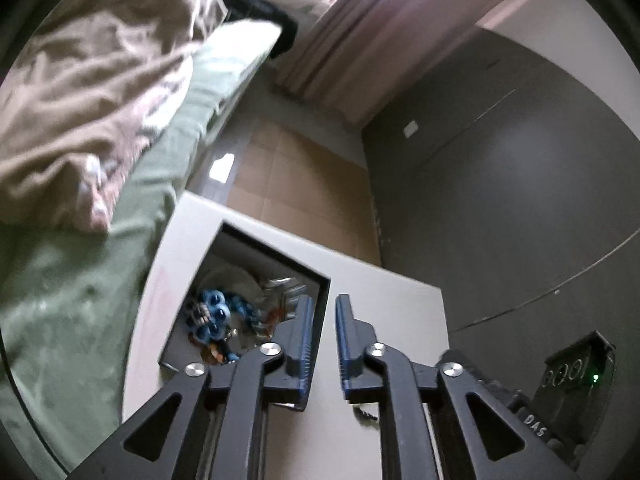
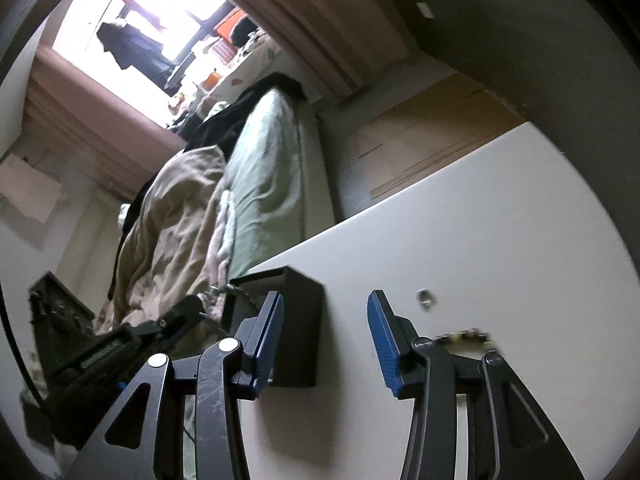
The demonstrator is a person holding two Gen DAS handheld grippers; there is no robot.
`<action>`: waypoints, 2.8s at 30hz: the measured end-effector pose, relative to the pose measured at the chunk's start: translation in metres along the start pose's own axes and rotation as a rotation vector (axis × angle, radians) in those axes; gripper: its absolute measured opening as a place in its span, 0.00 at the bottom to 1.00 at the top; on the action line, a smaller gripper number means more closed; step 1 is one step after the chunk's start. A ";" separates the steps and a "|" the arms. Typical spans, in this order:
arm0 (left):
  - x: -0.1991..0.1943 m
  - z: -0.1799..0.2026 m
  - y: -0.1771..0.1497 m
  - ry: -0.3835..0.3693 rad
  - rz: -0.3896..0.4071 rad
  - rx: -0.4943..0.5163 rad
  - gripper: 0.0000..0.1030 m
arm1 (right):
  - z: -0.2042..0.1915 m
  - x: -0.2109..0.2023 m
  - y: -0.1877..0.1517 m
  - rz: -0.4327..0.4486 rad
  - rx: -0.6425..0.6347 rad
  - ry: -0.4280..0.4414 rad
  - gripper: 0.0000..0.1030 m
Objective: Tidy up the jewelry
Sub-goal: 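Move the left gripper onto the dark bead bracelet and close, then carry the dark bracelet to the box with the left gripper while the right reaches the silver ring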
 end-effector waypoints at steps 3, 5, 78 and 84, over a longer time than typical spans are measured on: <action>0.006 0.004 -0.005 0.003 -0.006 0.004 0.60 | 0.013 -0.009 0.006 0.010 0.019 -0.019 0.44; 0.006 0.012 -0.007 -0.008 0.013 0.030 0.67 | 0.023 -0.014 0.011 0.016 0.030 -0.035 0.44; 0.022 0.039 -0.014 0.014 -0.024 0.192 0.07 | 0.052 0.070 -0.018 -0.210 -0.169 -0.304 0.43; 0.007 0.031 0.003 -0.011 0.014 0.152 0.07 | 0.045 0.080 -0.018 -0.183 -0.304 -0.392 0.43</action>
Point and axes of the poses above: each gripper's, at about its wrist camera, not at the fingertips, and x roughly the way its jaws point, z to its right, y to its top, the point moved 8 cm from there along x, roughly the way its jaws point
